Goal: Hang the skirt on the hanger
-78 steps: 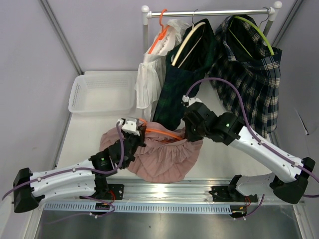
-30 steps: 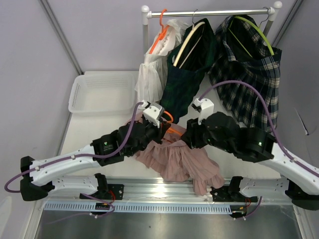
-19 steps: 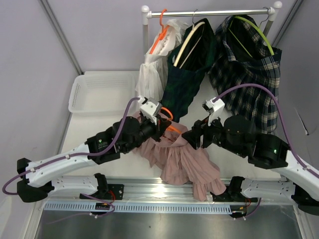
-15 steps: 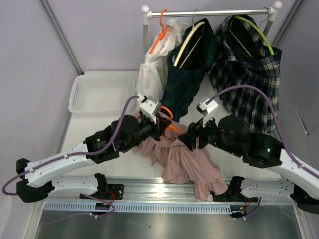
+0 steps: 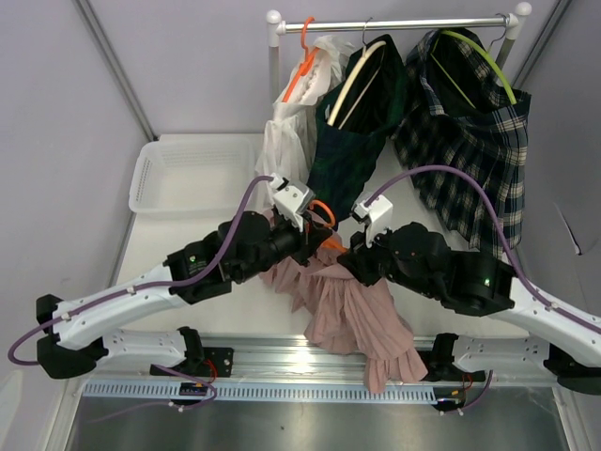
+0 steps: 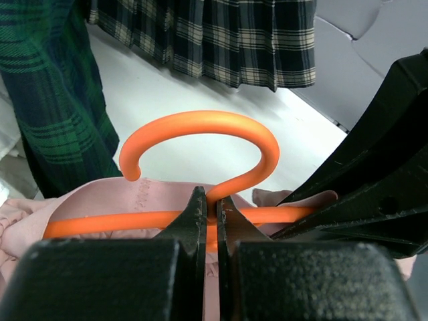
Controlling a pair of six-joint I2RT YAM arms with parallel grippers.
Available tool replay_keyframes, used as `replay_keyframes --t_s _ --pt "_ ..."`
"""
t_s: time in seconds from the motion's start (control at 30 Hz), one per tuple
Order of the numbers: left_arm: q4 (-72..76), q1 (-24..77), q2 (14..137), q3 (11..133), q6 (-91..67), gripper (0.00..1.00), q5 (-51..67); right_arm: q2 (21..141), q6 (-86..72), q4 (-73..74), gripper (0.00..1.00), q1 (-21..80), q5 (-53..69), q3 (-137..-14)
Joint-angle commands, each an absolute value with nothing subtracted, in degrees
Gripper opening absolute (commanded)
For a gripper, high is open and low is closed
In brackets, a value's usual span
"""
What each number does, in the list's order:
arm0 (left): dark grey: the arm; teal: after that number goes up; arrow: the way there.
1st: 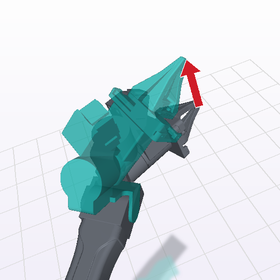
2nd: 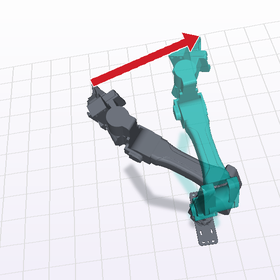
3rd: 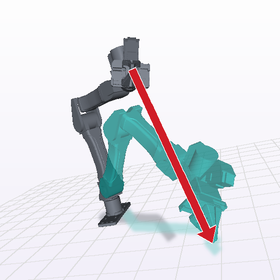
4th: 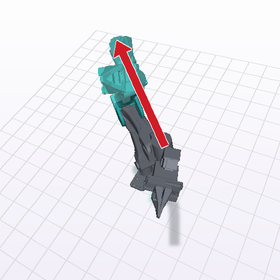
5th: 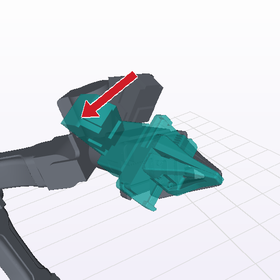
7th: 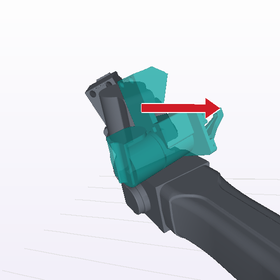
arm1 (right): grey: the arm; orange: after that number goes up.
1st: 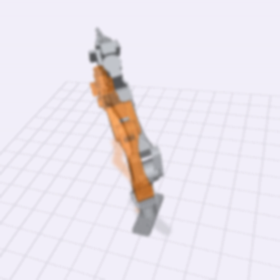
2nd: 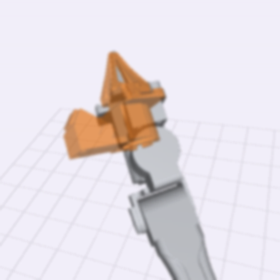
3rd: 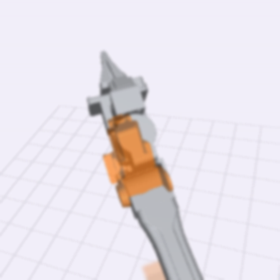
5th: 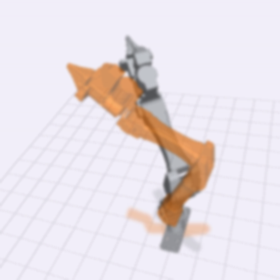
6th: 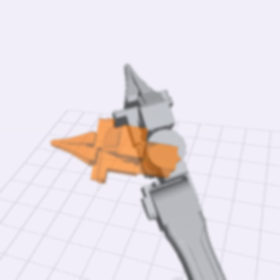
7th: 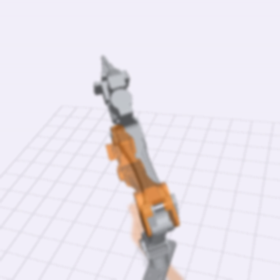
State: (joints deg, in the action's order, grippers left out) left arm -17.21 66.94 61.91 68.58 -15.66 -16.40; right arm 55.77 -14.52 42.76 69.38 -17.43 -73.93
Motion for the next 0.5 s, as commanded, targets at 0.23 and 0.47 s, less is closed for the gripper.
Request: replay_keyframes --t_s 0.23,0.47 --pt "-13.7 66.6 64.2 75.1 -17.8 0.31 -14.9 54.1 -19.3 49.5 0.00 72.2 -21.1 -78.0" --pt "-14.4 66.6 63.9 77.3 -18.4 0.61 -16.5 54.9 -26.6 63.0 0.00 71.5 -24.5 -86.2"
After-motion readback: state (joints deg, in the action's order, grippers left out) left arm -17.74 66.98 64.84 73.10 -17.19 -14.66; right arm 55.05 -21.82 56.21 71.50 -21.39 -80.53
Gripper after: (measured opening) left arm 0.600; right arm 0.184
